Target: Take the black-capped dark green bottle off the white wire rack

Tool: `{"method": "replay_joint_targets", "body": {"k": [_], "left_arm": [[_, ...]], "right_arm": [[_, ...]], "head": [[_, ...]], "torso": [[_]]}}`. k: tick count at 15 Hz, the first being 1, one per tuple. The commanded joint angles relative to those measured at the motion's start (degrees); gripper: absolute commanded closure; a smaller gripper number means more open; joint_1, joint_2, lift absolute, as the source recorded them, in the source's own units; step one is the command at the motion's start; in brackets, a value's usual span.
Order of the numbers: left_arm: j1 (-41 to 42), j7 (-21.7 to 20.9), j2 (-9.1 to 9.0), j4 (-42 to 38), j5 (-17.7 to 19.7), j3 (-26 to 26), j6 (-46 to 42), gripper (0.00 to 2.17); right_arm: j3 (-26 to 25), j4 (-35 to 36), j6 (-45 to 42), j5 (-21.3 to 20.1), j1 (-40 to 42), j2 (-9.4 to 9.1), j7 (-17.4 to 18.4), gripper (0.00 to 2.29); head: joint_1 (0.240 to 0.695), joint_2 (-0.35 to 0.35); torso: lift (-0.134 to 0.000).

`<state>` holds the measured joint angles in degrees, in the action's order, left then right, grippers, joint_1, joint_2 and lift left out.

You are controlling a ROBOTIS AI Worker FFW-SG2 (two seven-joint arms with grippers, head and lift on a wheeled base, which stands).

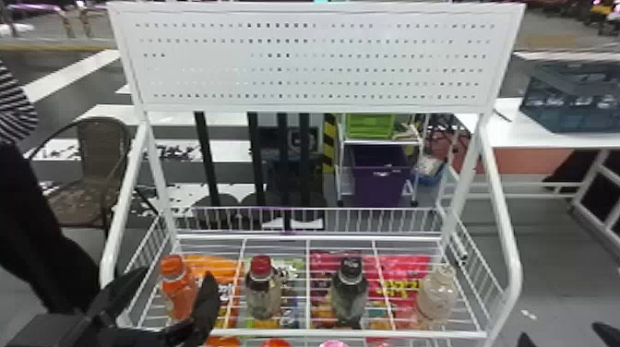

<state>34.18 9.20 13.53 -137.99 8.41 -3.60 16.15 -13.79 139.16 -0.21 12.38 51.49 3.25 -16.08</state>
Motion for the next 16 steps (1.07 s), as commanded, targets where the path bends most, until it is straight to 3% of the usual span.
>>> {"method": "replay_joint_targets", "body": {"k": [1,11,14,16], "left_arm": [[0.01,0.02,0.00,-0.08,-0.06,0.00,0.16,0.14],[0.01,0.02,0.00,-0.26,-0.24,-0.62,0.16,0.14],[-0.08,0.02,0.00,-0.17,-0.59,-1.06,0.16,0.14],[-0.08,0.02,0.00,-0.26,-0.76,-1.14,0.16,0.14]], "right_arm": [[0.07,-0.03,0.00,0.01,0.01,0.00,0.00,0.09],[1.30,-0.56,0.00,-0.60,-0.43,0.00,0.00,0.09],[5.79,-5.57,0.00,-2.45,-3.42,0.00,0.09,0.09],[11.41,-11.72,-1.41,-5.79,-6.84,0.00,1.05,0.09]], "head": [[0.499,0.000],[0.499,0.000],[0.499,0.000],[0.499,0.000]], "torso": [[0.000],[0.000],[0.000],[0.000]]}}
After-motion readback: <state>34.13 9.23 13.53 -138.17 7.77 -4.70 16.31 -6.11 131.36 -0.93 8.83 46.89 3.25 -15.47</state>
